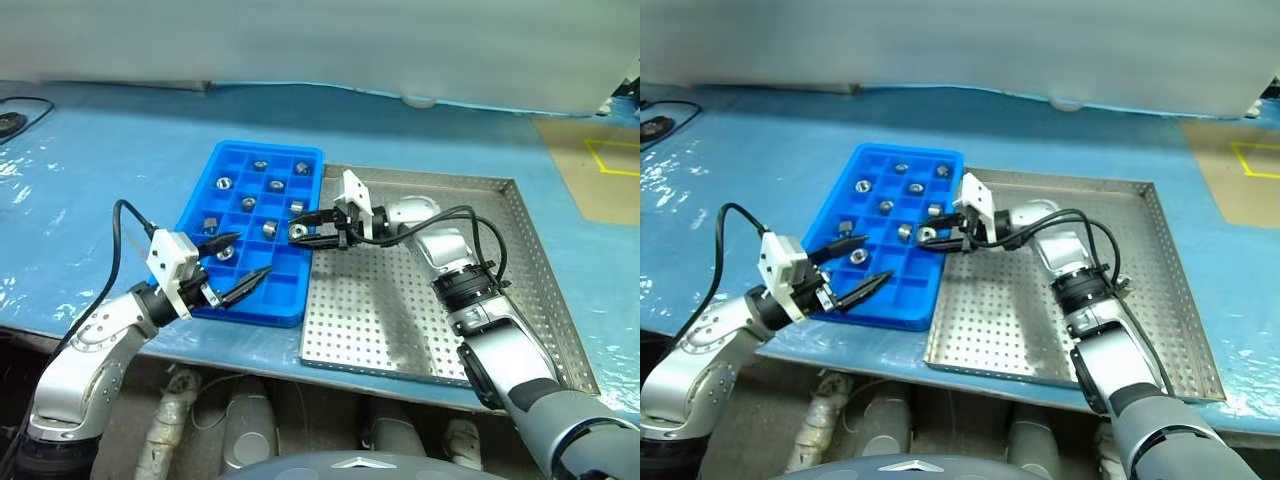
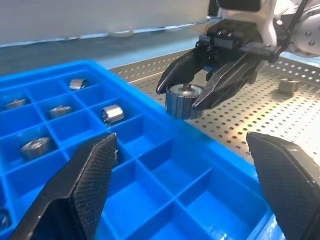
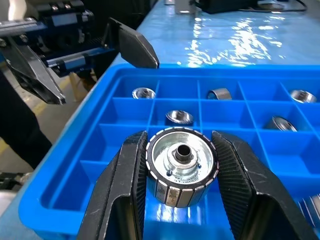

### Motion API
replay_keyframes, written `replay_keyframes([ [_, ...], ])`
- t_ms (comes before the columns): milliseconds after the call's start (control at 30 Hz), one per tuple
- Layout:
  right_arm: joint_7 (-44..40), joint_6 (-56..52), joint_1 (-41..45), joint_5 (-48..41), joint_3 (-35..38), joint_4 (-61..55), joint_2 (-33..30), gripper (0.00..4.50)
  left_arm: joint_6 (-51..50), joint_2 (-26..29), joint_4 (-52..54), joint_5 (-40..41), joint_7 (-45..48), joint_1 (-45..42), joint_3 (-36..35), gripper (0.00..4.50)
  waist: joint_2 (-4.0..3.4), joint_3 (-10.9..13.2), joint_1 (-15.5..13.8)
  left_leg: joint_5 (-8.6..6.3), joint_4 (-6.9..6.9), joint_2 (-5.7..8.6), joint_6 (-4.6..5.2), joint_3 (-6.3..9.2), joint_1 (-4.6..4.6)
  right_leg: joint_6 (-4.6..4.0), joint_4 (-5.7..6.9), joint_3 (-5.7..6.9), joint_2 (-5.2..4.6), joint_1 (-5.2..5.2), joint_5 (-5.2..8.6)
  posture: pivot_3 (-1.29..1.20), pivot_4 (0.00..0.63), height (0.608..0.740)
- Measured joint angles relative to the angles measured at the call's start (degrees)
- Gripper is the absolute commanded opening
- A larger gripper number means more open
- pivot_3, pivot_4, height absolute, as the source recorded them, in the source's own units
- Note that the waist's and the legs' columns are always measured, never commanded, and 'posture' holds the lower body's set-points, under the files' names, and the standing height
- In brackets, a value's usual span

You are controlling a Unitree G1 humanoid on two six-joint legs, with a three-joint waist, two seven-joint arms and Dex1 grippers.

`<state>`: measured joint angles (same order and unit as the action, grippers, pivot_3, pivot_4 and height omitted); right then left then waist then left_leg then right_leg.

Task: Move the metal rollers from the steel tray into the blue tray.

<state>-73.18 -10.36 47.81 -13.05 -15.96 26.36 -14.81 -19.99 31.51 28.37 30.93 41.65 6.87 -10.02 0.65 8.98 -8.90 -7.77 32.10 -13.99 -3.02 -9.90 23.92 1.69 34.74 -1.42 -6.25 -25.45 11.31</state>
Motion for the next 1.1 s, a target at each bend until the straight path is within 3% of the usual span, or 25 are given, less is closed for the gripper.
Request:
replay_keyframes([
  [433, -6.23, 7.79, 3.68, 5.13, -4.98, 11.41, 6.78, 1.61, 3.49, -3.31, 6.21, -1.11, -5.22, 13.99, -3.14, 4.35, -0.03, 0.02, -4.83, -0.01, -0.10, -0.02, -0.02, 0.20, 0.14, -0.01, -0.02, 0.08, 0.02, -0.09, 0.06, 0.62, 0.150, 0.740],
  [733, -7.90, 12.37, 4.52, 7.67, -5.52, 17.03, 7.98, 1.61, 3.81, -4.33, 8.60, -1.90, -8.21, 16.41, -3.31, 4.35, -0.11, 0.06, -9.58, -0.01, -0.22, -0.01, -0.02, 0.25, 0.12, 0.02, 0.00, 0.02, 0.07, -0.14, 0.08, 0.63, 0.150, 0.740],
  [1000, -7.77, 12.55, 4.54, 8.38, -4.71, 17.65, 7.37, 4.14, 3.11, -3.67, 8.60, -1.85, -8.69, 13.97, -3.19, 4.39, -0.11, 0.06, -11.33, -0.01, -0.22, 0.00, -0.03, 0.29, 0.08, 0.00, 0.02, -0.02, 0.11, -0.13, 0.07, 0.63, 0.150, 0.740],
  [1100, -7.23, 12.69, 4.54, 8.51, -4.42, 17.65, 6.95, 4.14, 2.56, -3.50, 8.59, -1.61, -8.68, 12.61, -3.03, 4.39, -0.12, 0.06, -11.63, -0.01, -0.22, 0.01, -0.03, 0.29, 0.06, -0.01, 0.02, -0.03, 0.11, -0.13, 0.07, 0.63, 0.150, 0.740],
])
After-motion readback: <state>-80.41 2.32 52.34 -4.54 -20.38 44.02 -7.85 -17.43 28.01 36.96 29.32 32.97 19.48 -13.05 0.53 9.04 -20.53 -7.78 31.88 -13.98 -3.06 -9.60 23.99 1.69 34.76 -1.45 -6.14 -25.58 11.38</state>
